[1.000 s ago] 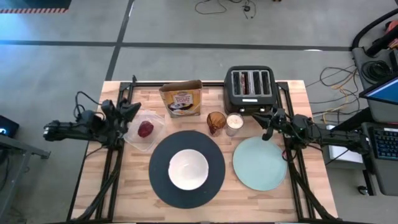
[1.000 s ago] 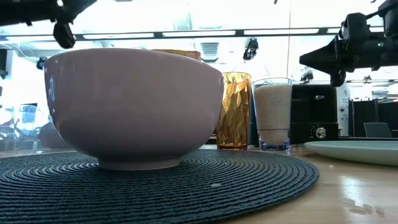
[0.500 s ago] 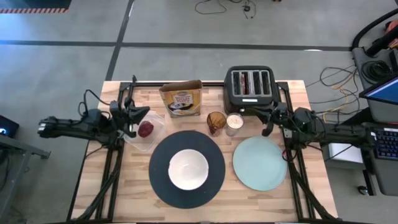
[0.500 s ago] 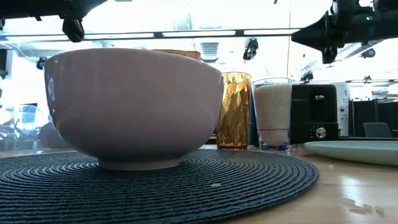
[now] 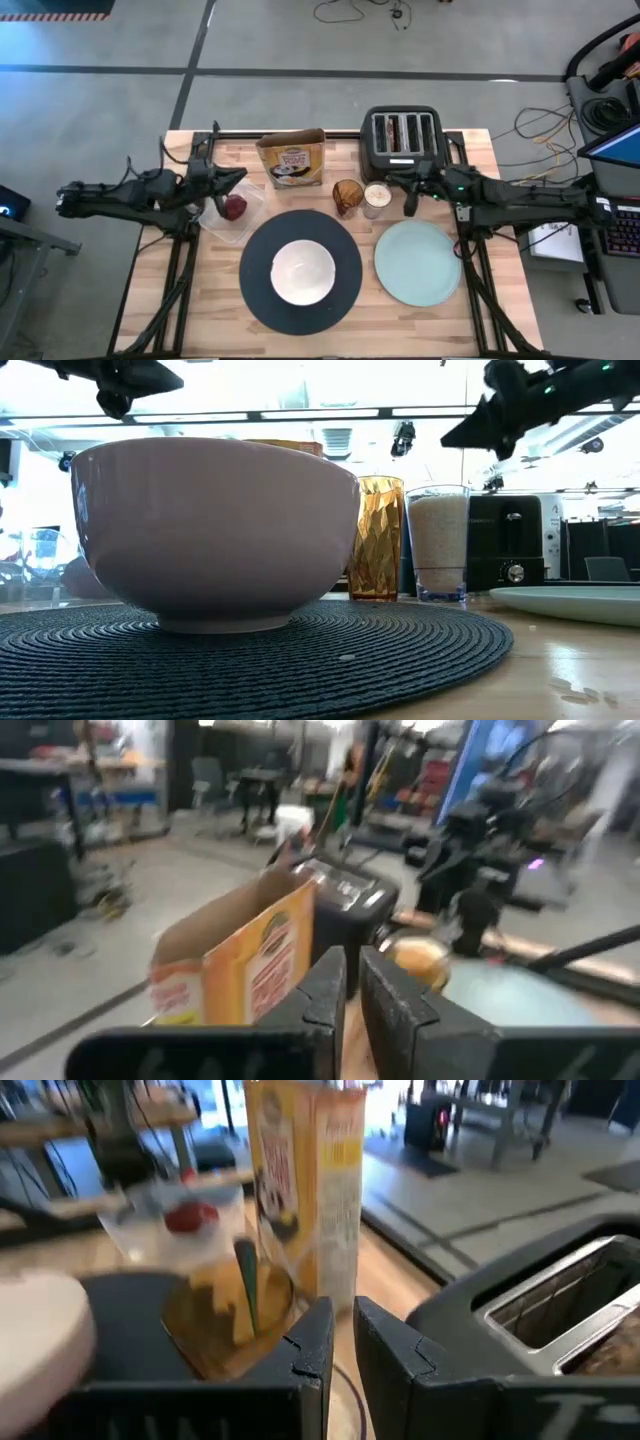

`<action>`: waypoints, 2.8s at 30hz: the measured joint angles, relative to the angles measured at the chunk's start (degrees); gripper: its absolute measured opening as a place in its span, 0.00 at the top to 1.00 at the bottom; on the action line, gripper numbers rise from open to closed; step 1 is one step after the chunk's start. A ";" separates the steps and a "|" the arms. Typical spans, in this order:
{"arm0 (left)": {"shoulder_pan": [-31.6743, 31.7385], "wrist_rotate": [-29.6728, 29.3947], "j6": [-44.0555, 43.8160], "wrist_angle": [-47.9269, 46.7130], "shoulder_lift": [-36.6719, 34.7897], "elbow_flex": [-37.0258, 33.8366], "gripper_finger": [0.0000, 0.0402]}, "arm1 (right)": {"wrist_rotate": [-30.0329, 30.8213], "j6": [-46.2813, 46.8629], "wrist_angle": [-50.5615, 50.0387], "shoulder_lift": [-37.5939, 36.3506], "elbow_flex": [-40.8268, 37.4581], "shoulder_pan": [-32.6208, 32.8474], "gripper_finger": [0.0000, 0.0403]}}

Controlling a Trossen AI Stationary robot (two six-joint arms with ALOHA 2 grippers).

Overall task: Arrange a breakfast setting
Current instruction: Pour the cereal from the yellow box into the white bowl

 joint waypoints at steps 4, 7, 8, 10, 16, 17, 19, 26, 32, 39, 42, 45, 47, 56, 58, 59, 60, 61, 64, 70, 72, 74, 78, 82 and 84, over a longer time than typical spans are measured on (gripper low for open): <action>0.00 -2.28 -0.28 -5.99 2.18 2.68 0.90 | 0.01 -1.17 0.82 2.66 1.12 0.01 0.92; 0.00 -4.13 0.23 -7.55 3.46 3.92 0.83 | 0.00 -0.54 0.41 4.32 1.11 0.01 0.92; 0.00 -4.73 0.25 -8.18 3.77 4.28 0.80 | -0.02 -0.03 0.39 4.89 1.09 0.01 0.92; 0.00 -5.78 0.31 -9.64 4.13 4.74 0.72 | -0.03 0.49 0.08 5.79 0.98 0.01 0.92; 0.00 -9.18 -0.57 -10.67 4.82 3.01 0.46 | -0.05 0.27 1.30 6.80 1.01 0.01 0.92; 0.00 -9.22 -1.04 -10.69 4.96 2.55 0.42 | -0.05 0.13 1.29 6.73 1.01 0.01 0.92; 0.01 -9.69 -1.76 -10.67 5.39 1.97 0.35 | -0.07 -0.37 1.34 6.44 1.01 0.01 0.92; 0.08 -10.79 -0.31 -10.60 7.65 1.55 0.28 | -0.16 -2.65 1.33 6.36 1.01 0.01 0.92; 1.97 -10.81 0.32 -11.63 8.11 1.23 0.30 | -0.11 -2.82 1.72 6.38 1.01 0.01 0.92; 7.66 -10.68 0.35 -13.71 7.99 -0.30 0.32 | -0.07 -5.79 7.37 8.29 1.01 0.01 0.92; 10.68 -10.28 0.85 -13.42 8.03 -1.16 0.32 | -0.07 -6.73 8.94 9.44 1.01 0.01 0.92; 14.12 -5.16 1.53 -11.83 8.50 -1.52 0.33 | -0.05 -7.04 9.62 10.48 1.01 -0.01 0.92; 16.72 -0.09 2.33 -9.99 9.19 -1.53 0.34 | -0.05 -7.48 10.34 10.98 1.01 -0.01 0.92; 29.28 16.35 6.04 -8.22 14.32 -1.46 0.38 | -0.03 -9.90 11.54 11.12 1.01 -0.28 0.92; 31.45 18.02 6.92 -7.72 16.11 -1.46 0.39 | 0.00 -10.13 11.56 11.08 1.01 -0.60 0.92; 32.37 18.80 7.66 -7.57 16.96 -1.46 0.39 | 0.00 -10.26 11.52 11.08 1.01 -0.81 0.92; 33.16 19.75 8.59 -7.32 17.79 -1.46 0.39 | -0.02 -10.34 11.49 11.08 1.01 -1.01 0.92; 33.76 21.06 9.21 -6.68 18.66 -1.46 0.40 | -0.01 -10.34 11.48 11.08 1.01 -1.24 0.92; 35.20 25.78 10.64 -3.43 21.25 -1.46 0.40 | -0.03 -10.45 11.47 11.19 1.01 -1.82 0.92; 36.31 27.48 12.12 -1.28 25.46 -1.46 0.40 | -0.03 -10.47 11.43 11.23 1.01 -2.26 0.92; 36.39 27.54 12.14 -0.84 26.34 -1.46 0.40 | -0.03 -10.47 11.45 11.23 1.01 -2.26 0.92; 36.40 28.22 12.33 -0.05 27.36 -1.46 0.40 | -0.03 -10.49 11.45 11.25 1.01 -2.39 0.92; 36.46 28.68 12.46 2.20 29.84 -1.46 0.40 | -0.02 -10.36 11.58 11.25 1.01 -3.24 0.92; 36.52 28.83 13.22 4.25 32.66 -1.46 0.40 | -0.03 -10.33 11.54 11.34 1.18 -3.88 0.92; 36.52 28.87 13.50 5.07 33.91 -1.46 0.40 | -0.05 -10.36 11.38 11.38 1.54 -3.88 0.92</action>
